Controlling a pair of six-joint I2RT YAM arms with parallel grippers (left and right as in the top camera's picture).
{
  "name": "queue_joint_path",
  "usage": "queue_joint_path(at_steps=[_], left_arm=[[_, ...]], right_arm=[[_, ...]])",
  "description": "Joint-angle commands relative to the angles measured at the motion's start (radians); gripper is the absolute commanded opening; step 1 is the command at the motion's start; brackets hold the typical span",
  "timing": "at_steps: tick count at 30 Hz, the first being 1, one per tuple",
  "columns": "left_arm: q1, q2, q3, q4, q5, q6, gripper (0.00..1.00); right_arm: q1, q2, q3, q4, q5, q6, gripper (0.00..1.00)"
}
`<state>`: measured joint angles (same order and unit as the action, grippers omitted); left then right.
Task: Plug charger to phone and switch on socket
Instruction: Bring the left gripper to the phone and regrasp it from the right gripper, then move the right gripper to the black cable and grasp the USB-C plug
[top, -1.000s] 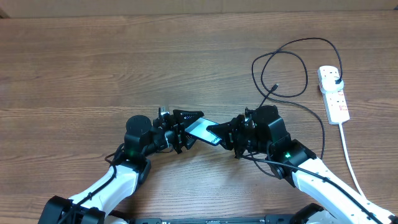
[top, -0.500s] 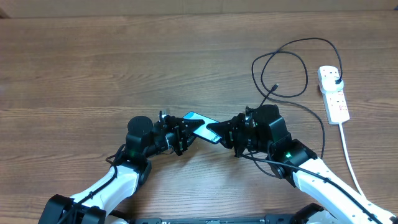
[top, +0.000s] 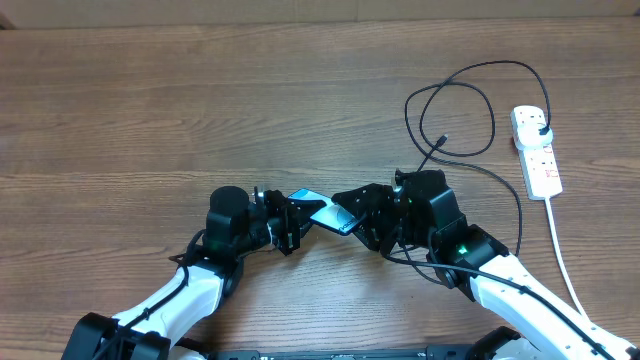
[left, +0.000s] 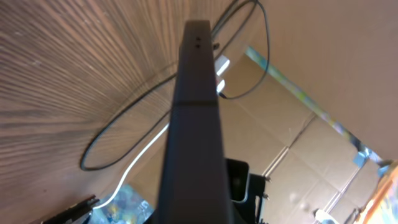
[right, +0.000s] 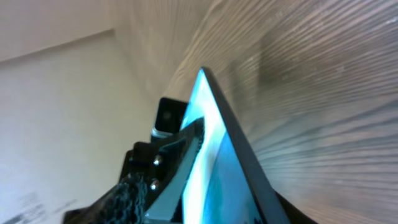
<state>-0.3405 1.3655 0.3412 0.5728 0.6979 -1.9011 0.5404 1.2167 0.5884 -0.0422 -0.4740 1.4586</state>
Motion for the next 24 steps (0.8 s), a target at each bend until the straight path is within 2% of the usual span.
queue_joint_path(at_steps=[1, 4, 8, 12, 18, 21, 24], left_arm=[[0.001, -0.002, 0.01, -0.115, 0.001, 0.08, 0.04], [0.001, -0.002, 0.01, -0.183, 0.006, 0.136, 0.04], [0.001, -0.002, 0.01, -0.198, 0.028, 0.198, 0.04], [0.001, -0.002, 0.01, -0.199, 0.028, 0.252, 0.04], [0.001, -0.002, 0.01, -0.198, 0.026, 0.256, 0.04], [0.0, -0.002, 0.01, -0.199, 0.027, 0.257, 0.04], [0.001, -0.002, 0.01, -0.198, 0.027, 0.257, 0.04]], right_arm=[[0.0, -0.003, 0.007, 0.002, 0.222, -0.282, 0.56], [-0.004, -0.003, 0.007, 0.002, 0.345, -0.463, 0.58], [-0.052, -0.003, 0.015, -0.031, 0.433, -0.712, 0.61], [-0.124, -0.003, 0.069, -0.158, 0.492, -0.777, 0.62], [-0.213, 0.027, 0.188, -0.321, 0.596, -0.815, 0.62], [-0.261, 0.091, 0.252, -0.356, 0.613, -0.841, 0.52], [-0.309, 0.187, 0.337, -0.407, 0.616, -0.863, 0.49]])
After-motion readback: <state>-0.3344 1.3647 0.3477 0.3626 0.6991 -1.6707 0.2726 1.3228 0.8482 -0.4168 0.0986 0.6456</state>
